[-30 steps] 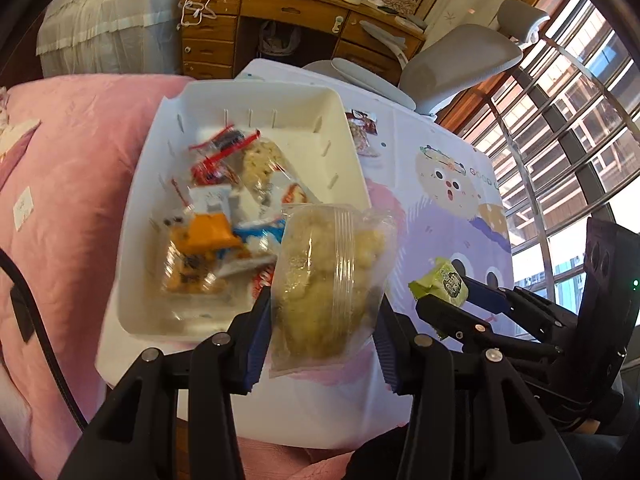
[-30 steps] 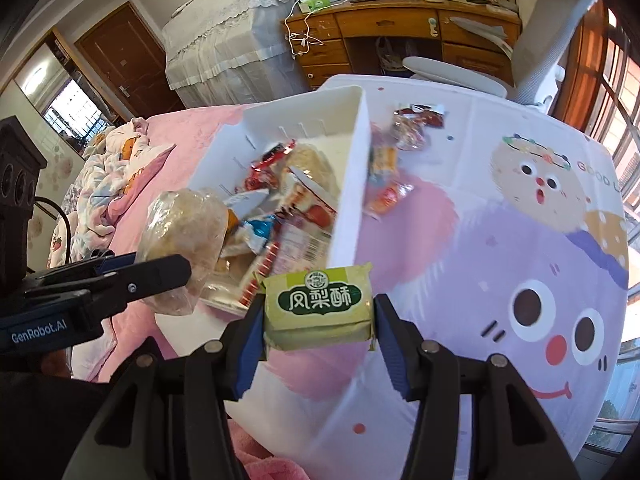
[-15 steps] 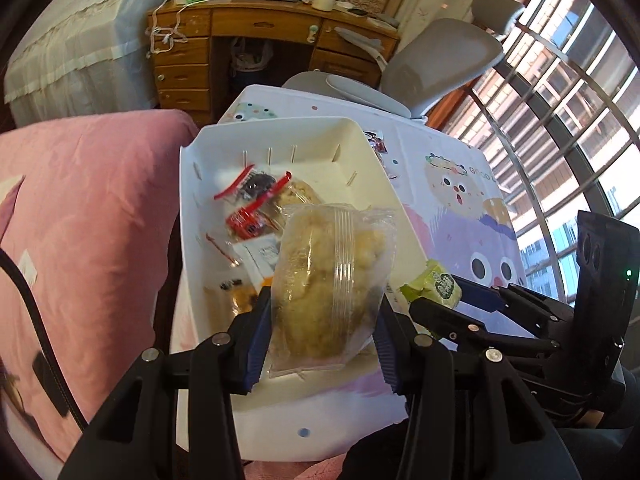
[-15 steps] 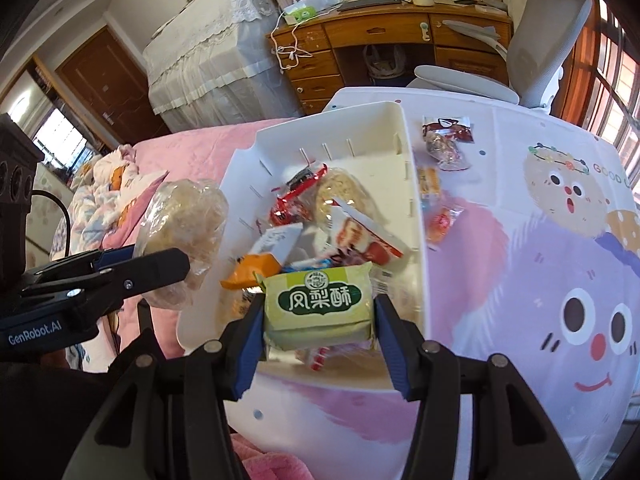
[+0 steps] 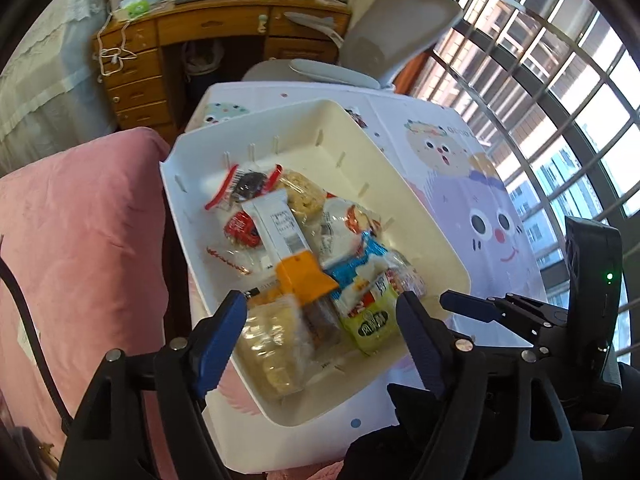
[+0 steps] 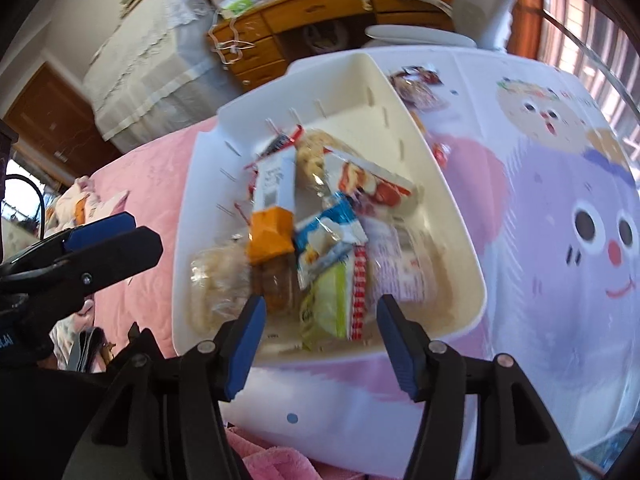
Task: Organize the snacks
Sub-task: 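Open both grippers to release the two packs into the tray, then move both grippers back toward the brown wrapper and nut bag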
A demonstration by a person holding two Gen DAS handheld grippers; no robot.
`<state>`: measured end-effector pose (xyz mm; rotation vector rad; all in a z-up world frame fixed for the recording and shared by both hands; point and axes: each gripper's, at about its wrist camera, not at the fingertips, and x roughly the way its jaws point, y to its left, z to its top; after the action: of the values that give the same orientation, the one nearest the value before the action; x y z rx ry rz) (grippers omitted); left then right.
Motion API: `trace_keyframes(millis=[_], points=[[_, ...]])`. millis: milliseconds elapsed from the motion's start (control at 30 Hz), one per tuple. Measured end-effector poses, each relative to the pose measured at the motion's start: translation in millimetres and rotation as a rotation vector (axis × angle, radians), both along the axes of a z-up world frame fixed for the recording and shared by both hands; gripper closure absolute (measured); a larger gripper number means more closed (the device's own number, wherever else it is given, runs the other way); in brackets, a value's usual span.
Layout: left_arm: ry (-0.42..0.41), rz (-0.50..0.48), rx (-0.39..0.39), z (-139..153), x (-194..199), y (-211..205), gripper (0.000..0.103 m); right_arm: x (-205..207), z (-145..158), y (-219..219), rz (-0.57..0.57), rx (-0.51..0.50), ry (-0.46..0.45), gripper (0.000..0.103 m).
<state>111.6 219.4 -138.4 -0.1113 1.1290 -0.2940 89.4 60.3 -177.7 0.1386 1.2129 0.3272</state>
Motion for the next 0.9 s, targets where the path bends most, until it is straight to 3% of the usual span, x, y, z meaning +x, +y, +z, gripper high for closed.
trace_keyframes(millis=[267,500,767,900], points=[[0.017,-0.058,0.026,-4.4,-5.8,-24.1,0.027,-15.8,3.9,-20.6,-0.082,-0.043,0.025,0.044],[0.083,-0.078,0.039,-10.7,2.4,-42.4,0.027,-16.3,3.1,-54.3,-0.168,-0.039,0.028,0.044],[0.1,-0.089,0.089,12.7,43.9,-69.9,0.027,15.1,9.3,-87.2,-0.216,-0.041,-0.028,0.044],[0.096,-0.112,0.126,29.4,71.2,-88.1,0.026,38.1,13.4,-93.9,-0.18,-0.074,-0.088,0.044]])
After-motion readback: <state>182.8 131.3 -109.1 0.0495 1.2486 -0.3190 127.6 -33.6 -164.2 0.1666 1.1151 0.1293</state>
